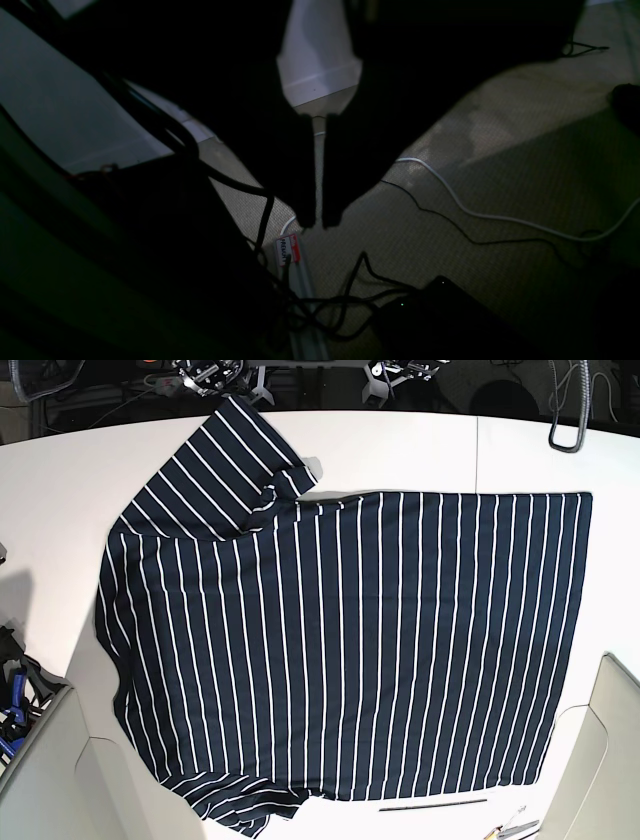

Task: Fold the T-shirt properly
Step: 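Move both grippers from rest toward the shirt's shoulder corners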

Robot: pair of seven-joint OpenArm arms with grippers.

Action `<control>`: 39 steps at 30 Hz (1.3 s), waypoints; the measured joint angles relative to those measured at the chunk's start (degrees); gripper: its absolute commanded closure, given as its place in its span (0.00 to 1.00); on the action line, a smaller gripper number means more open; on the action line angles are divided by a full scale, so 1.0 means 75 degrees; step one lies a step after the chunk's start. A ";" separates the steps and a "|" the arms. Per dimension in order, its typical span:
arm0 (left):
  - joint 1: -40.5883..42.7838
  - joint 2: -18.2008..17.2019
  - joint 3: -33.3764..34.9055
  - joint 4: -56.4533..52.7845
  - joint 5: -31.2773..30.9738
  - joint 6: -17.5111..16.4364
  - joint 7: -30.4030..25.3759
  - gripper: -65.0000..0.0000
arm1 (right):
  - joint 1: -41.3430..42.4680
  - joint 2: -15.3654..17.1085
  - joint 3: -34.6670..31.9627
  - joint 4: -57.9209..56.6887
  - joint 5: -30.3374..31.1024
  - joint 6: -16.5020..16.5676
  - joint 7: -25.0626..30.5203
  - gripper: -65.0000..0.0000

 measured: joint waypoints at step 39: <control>0.1597 -0.1166 -0.0959 0.2442 0.0006 -0.0373 0.1003 0.91 | -0.0775 0.0542 -0.0003 0.0769 0.0644 0.0149 -0.0006 1.00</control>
